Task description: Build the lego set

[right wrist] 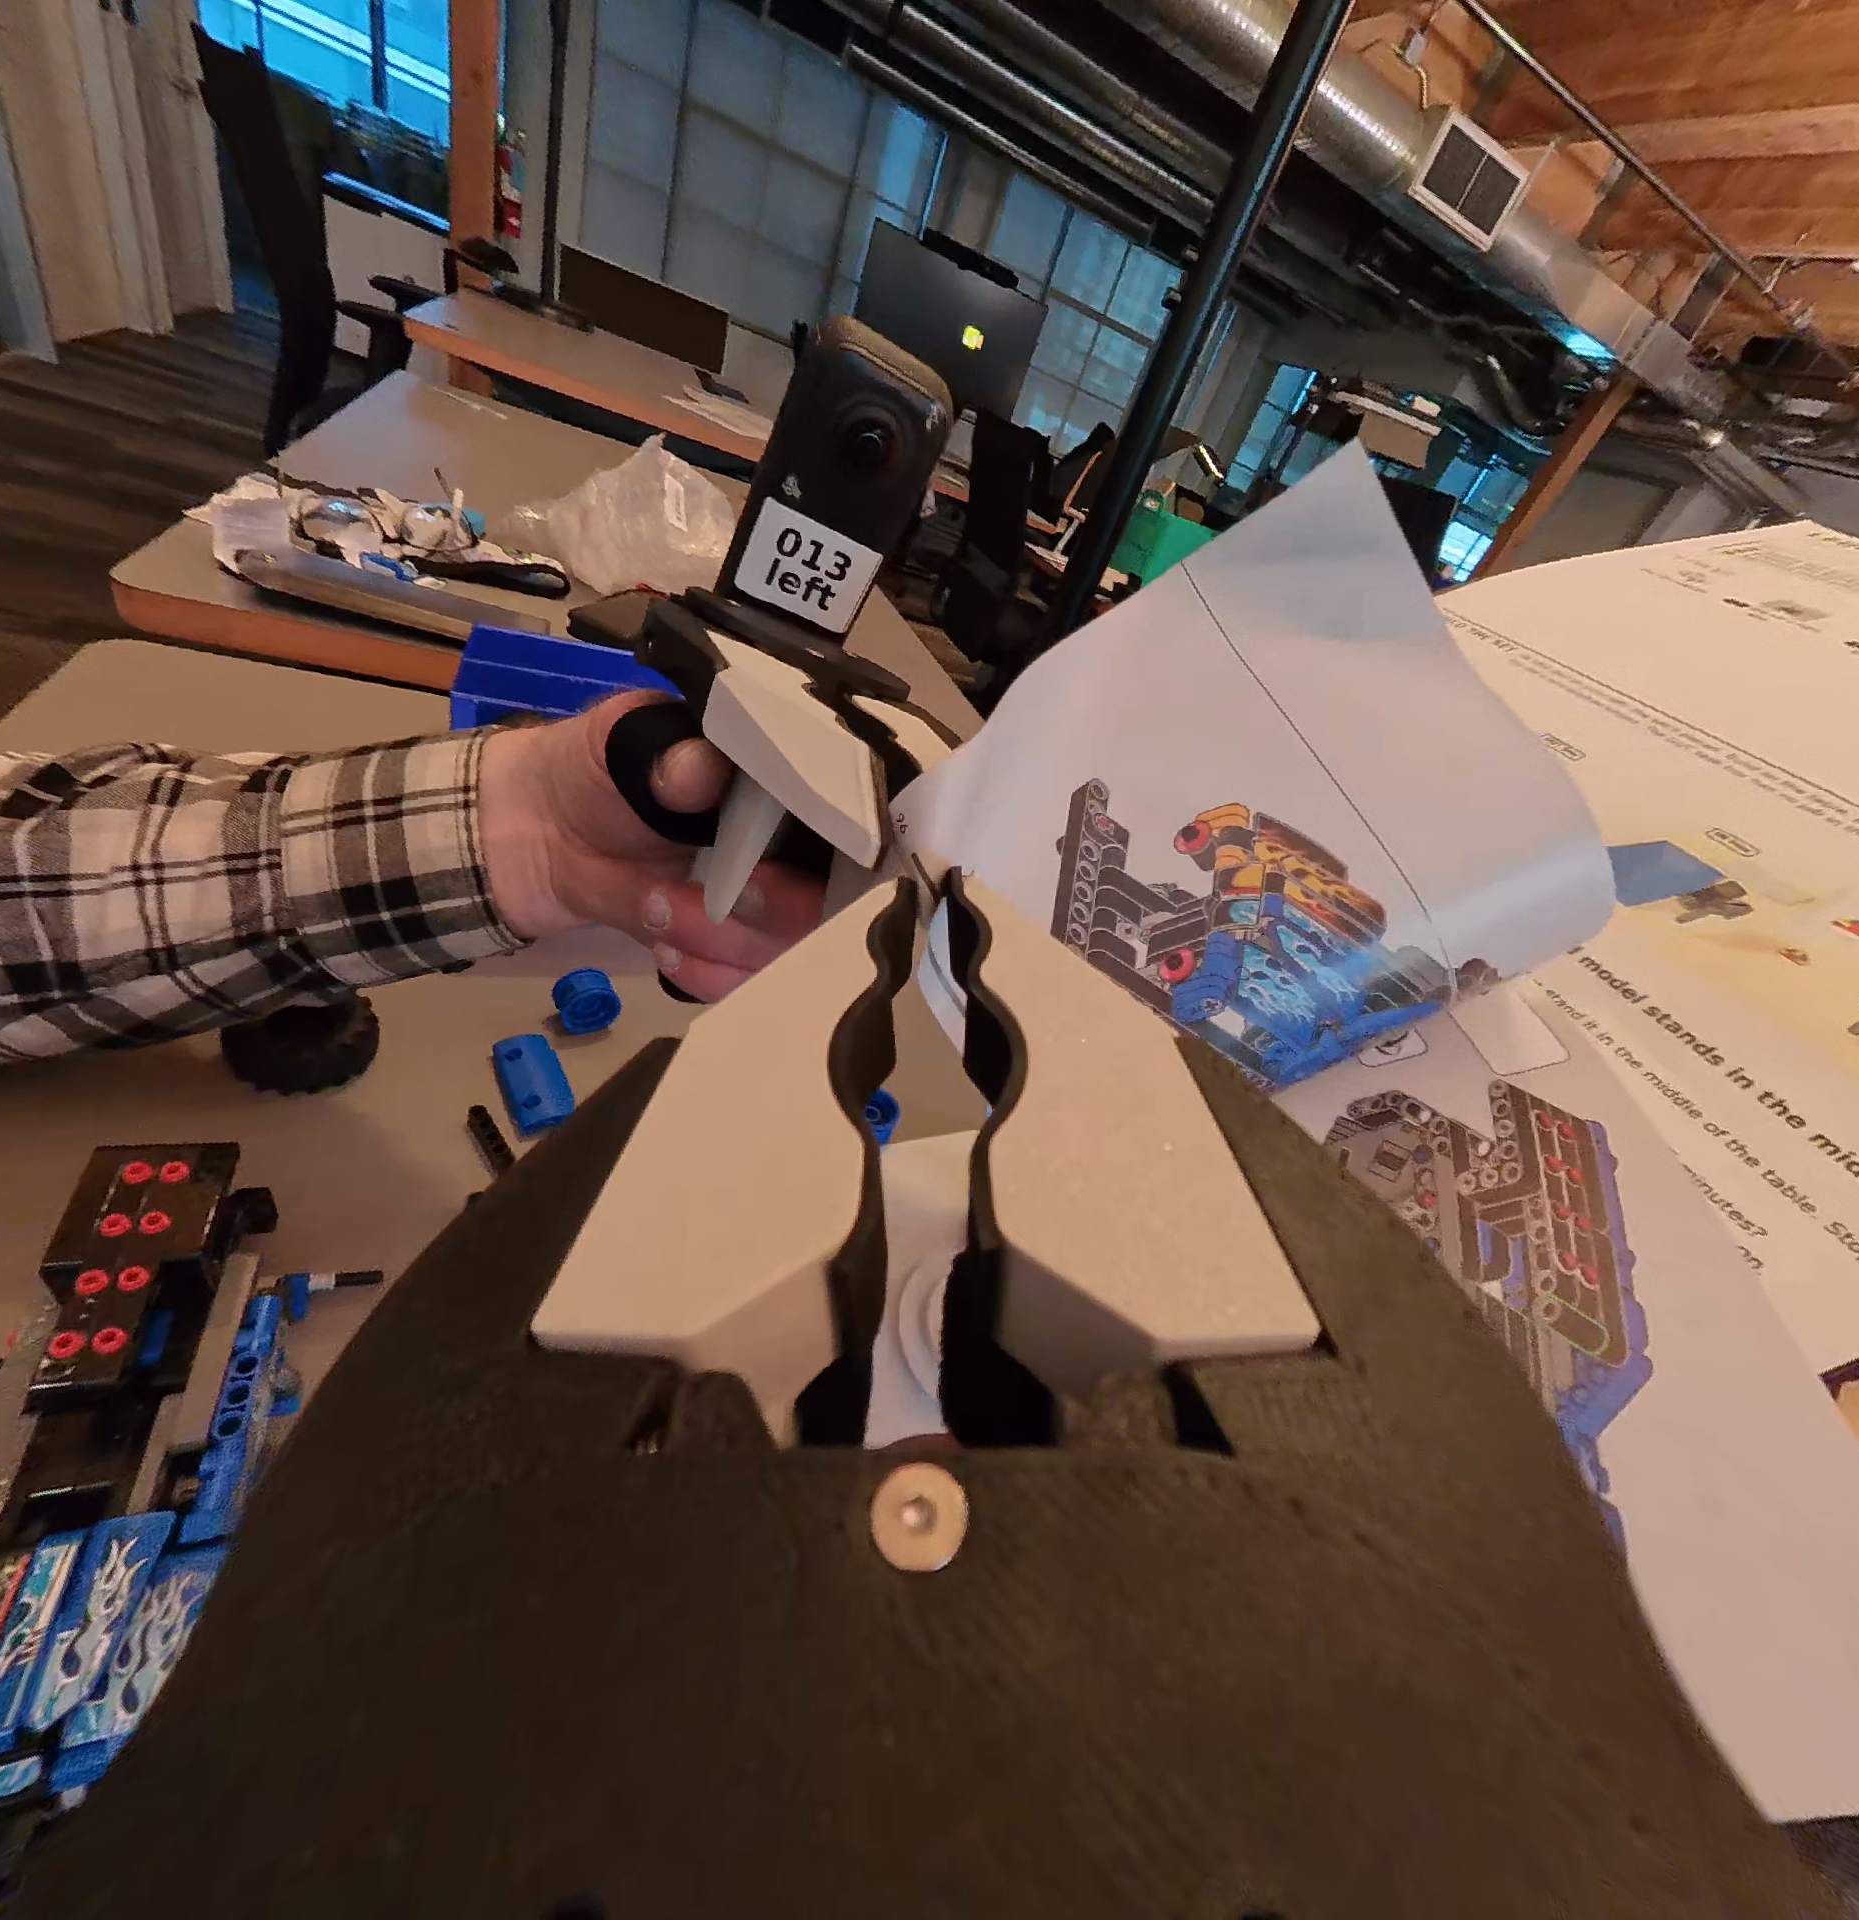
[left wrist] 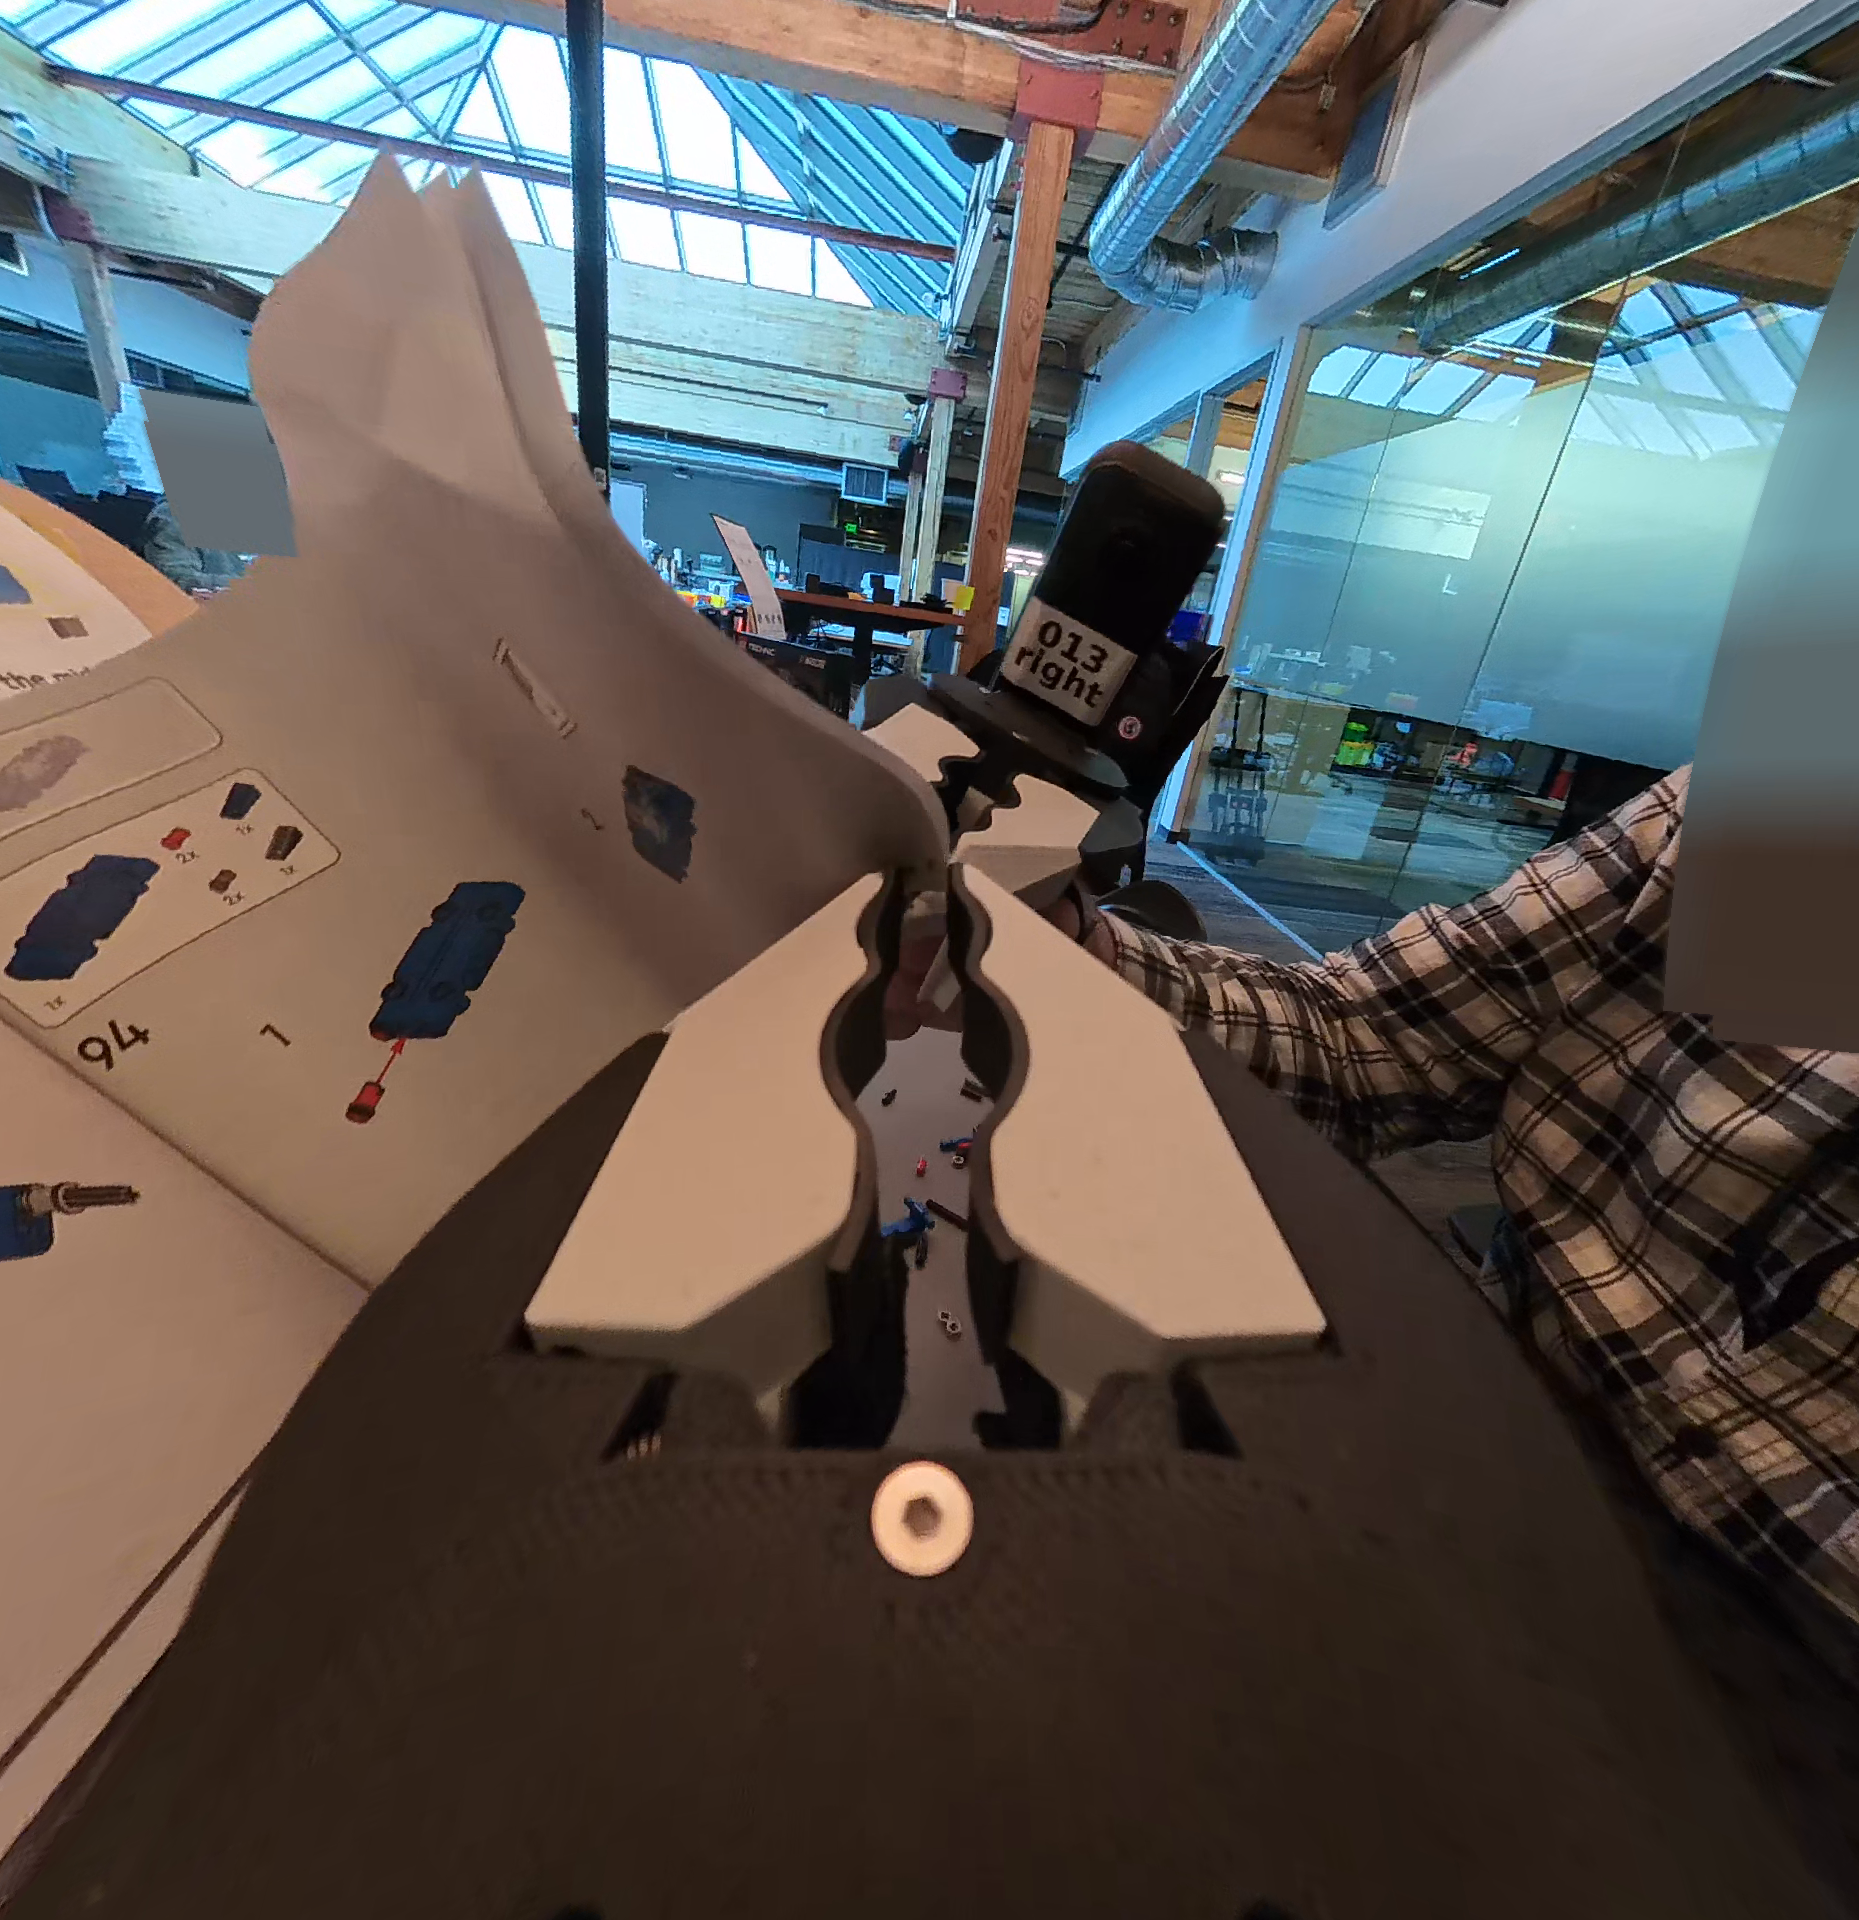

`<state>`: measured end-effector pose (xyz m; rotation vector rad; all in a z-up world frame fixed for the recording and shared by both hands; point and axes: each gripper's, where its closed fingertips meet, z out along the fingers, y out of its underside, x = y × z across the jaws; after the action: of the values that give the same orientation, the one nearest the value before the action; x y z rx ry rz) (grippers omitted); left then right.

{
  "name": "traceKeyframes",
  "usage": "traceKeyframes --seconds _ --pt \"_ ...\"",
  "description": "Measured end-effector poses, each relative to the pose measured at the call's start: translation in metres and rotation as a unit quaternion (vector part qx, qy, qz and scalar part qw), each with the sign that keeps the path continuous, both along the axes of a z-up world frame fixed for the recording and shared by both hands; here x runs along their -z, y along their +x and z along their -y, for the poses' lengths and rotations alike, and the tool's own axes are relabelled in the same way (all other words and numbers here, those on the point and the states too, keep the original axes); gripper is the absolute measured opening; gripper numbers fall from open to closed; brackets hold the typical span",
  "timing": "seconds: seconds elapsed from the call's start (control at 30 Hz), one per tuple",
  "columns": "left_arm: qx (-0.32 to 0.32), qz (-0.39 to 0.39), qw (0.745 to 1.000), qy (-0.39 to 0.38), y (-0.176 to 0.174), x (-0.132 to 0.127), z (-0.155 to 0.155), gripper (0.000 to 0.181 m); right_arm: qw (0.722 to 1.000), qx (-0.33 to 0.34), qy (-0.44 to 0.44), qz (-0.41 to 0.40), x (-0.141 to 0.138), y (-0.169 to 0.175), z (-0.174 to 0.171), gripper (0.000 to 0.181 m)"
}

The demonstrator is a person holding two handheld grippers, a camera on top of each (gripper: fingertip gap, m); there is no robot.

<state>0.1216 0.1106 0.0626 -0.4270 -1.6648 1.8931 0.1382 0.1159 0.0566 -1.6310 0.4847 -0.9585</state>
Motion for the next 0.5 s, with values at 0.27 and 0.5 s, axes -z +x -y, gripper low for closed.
traceKeyframes --seconds 0.27,0.5 --pt "0.008 -0.002 1.000 -0.011 -0.0022 -0.0019 -0.0020 0.004 0.999 -0.032 0.030 -0.010 -0.0028 -0.0044 -0.0024 0.004" --pt "0.013 0.002 1.000 -0.018 -0.0041 -0.0026 -0.0039 0.000 0.995 -0.069 0.074 -0.027 -0.0044 -0.0079 -0.0040 0.003"
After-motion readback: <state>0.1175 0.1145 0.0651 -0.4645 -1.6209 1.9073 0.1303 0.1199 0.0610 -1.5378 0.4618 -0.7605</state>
